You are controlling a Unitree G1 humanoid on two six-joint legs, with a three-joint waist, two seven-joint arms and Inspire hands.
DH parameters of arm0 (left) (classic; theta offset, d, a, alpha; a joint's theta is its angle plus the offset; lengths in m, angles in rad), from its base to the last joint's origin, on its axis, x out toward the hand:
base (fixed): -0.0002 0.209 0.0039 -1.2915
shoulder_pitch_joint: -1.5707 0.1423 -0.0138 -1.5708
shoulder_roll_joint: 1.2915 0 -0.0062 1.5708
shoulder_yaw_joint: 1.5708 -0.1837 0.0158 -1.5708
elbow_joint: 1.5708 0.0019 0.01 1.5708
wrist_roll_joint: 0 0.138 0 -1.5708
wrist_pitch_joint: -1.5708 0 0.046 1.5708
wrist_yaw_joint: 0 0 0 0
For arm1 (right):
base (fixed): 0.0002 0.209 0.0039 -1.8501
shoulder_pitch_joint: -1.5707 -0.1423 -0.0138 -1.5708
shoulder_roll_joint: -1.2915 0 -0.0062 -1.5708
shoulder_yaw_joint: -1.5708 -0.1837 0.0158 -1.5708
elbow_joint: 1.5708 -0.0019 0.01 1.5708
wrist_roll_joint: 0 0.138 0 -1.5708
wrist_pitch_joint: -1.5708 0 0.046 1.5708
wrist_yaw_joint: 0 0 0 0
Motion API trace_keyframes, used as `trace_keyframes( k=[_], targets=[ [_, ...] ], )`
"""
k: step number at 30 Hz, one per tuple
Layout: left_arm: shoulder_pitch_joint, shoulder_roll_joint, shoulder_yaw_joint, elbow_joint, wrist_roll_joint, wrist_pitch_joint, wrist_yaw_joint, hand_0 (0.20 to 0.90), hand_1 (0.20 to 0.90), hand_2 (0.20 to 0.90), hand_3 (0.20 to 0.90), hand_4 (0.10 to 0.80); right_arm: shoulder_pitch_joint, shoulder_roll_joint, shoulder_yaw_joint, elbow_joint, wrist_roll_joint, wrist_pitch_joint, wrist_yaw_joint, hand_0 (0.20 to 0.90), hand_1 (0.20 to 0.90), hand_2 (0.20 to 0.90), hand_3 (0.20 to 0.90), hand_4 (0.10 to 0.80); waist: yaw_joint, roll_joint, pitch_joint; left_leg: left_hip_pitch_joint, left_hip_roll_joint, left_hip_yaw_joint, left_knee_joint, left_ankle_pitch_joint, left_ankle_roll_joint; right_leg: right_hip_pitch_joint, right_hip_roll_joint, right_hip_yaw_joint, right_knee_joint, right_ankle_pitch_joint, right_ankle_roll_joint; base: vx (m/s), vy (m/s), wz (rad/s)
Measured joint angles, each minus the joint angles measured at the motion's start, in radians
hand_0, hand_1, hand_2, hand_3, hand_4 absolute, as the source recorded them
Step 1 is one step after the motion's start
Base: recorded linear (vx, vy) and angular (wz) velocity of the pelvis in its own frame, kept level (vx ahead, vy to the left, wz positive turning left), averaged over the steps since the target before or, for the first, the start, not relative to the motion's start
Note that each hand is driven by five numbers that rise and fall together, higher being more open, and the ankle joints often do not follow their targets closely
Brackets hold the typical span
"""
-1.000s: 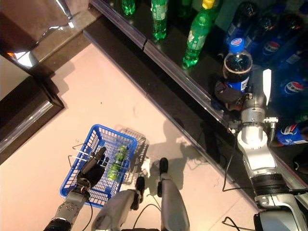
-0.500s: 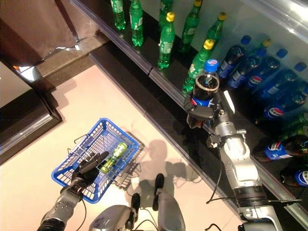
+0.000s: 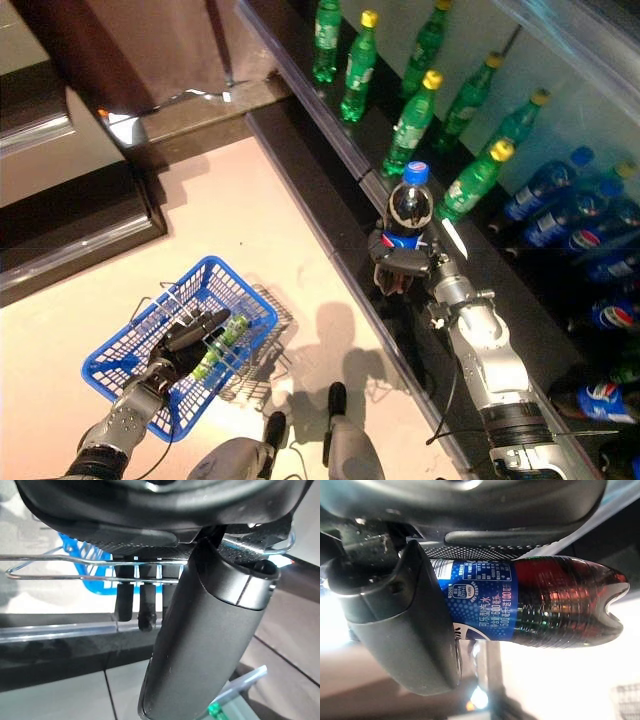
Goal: Pick up the drink and place into the basket.
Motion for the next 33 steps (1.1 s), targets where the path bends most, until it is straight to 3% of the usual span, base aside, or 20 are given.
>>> trace_keyframes(
  k=[3, 9, 14, 19, 23, 33],
  targets=[
    [0.004, 0.025, -0.004, -0.061, 0.018, 0.031, 0.000, 0.300, 0.300, 0.300, 0.200, 0.100, 0.000, 0.035, 0.039, -0.018, 0.028, 0.018, 0.040, 0.300, 0.300, 0.300, 0.200, 0.100, 0.015, 0.003, -0.002, -0.005, 0.013, -0.018, -0.027, 0.014, -0.019, 0.024, -0.001, -0.042, -0.043, 0.004, -0.005, 0.018, -0.077, 0.41],
    [0.003, 0.074, -0.084, -0.226, 0.023, 0.098, -0.007, 0.300, 0.300, 0.300, 0.200, 0.100, 0.000, 0.080, 0.177, -0.016, 0.028, 0.070, 0.055, 0.300, 0.300, 0.300, 0.200, 0.100, 0.039, 0.005, -0.003, -0.008, 0.021, -0.025, -0.035, 0.033, -0.025, 0.042, -0.003, -0.082, -0.051, 0.001, -0.006, 0.018, -0.032, 0.32],
    [-0.011, 0.133, -0.170, -0.363, 0.023, 0.178, -0.034, 0.300, 0.300, 0.300, 0.200, 0.100, -0.029, 0.150, 0.310, 0.029, 0.026, 0.070, 0.011, 0.300, 0.300, 0.300, 0.200, 0.100, 0.085, 0.007, -0.003, -0.005, 0.021, -0.030, -0.037, 0.043, -0.029, 0.067, -0.009, -0.114, -0.052, -0.006, 0.000, 0.022, -0.009, 0.31],
    [-0.043, 0.186, -0.227, -0.468, 0.023, 0.255, -0.068, 0.300, 0.300, 0.300, 0.200, 0.100, -0.087, 0.229, 0.367, 0.158, 0.019, 0.065, -0.094, 0.300, 0.300, 0.300, 0.200, 0.100, 0.125, 0.015, -0.007, -0.009, 0.012, -0.072, -0.042, 0.048, -0.035, 0.092, -0.024, -0.162, -0.051, -0.026, 0.003, 0.038, 0.008, 0.32],
    [-0.066, 0.190, -0.273, -0.579, 0.023, 0.299, -0.108, 0.300, 0.300, 0.300, 0.200, 0.100, -0.116, 0.256, 0.405, 0.273, -0.011, 0.058, -0.175, 0.300, 0.300, 0.300, 0.200, 0.100, 0.152, 0.026, -0.013, -0.025, 0.010, -0.076, -0.036, 0.067, -0.034, 0.104, -0.035, -0.194, -0.052, -0.034, 0.010, 0.044, 0.012, 0.47],
    [-0.159, 0.159, -0.395, -0.628, -0.030, 0.358, -0.119, 0.300, 0.300, 0.300, 0.200, 0.100, -0.199, 0.349, 0.479, 0.619, -0.035, 0.040, -0.261, 0.300, 0.300, 0.300, 0.200, 0.100, 0.199, 0.061, -0.030, -0.018, -0.004, -0.109, -0.035, 0.080, -0.035, 0.145, -0.043, -0.240, -0.052, -0.054, 0.025, 0.045, 0.028, 0.23]
  ],
)
